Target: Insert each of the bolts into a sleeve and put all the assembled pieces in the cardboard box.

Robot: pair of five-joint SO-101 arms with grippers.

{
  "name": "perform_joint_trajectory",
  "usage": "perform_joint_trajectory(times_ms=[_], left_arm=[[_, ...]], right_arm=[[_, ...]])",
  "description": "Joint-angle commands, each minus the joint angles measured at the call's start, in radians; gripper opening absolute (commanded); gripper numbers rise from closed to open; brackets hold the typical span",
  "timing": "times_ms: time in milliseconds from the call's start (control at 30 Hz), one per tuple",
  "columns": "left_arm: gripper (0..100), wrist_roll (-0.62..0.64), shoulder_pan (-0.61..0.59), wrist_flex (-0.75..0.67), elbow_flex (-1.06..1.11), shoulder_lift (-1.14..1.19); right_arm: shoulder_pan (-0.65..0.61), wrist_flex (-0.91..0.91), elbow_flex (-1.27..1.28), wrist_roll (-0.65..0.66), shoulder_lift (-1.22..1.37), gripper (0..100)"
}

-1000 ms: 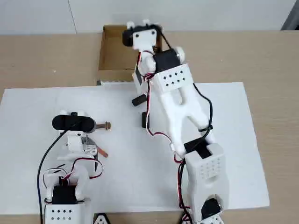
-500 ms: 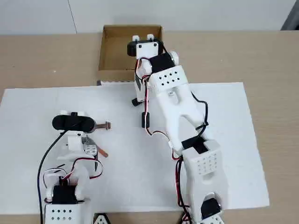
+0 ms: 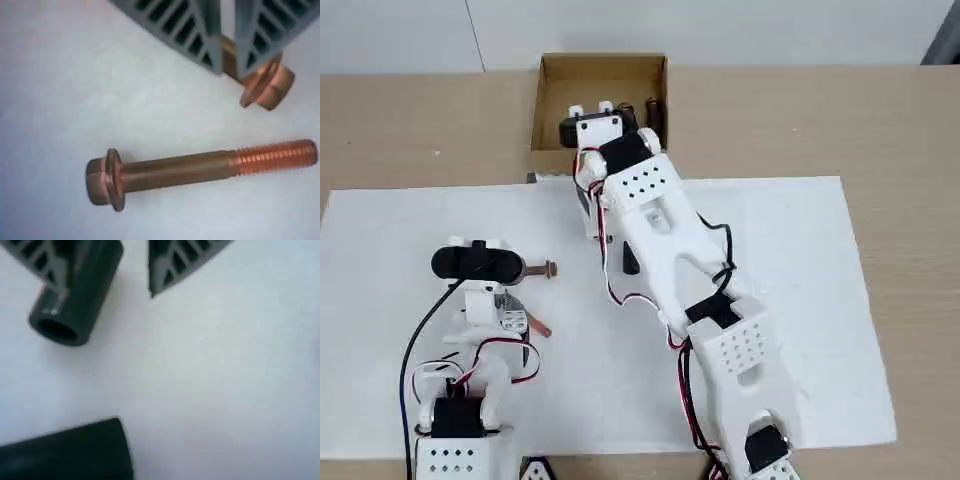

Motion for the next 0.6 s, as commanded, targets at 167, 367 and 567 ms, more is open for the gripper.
perform_joint_trajectory(times_ms=[167,367,567], left_arm=[[1,-0.003,-0.006,-0.023,-0.004,-0.008],[1,-0.003,-0.006,-0.023,-0.004,-0.008],[1,-0.003,-0.006,-0.023,-0.004,-0.008]], right_arm=[[-0.004,0.018,-0.006,-0.037,-0.018,10.2],[-0.01,0.019,-0.005,-0.048,-0.01,10.2],[-0.013,0.019,0.06,-0.048,-0.012,10.2]])
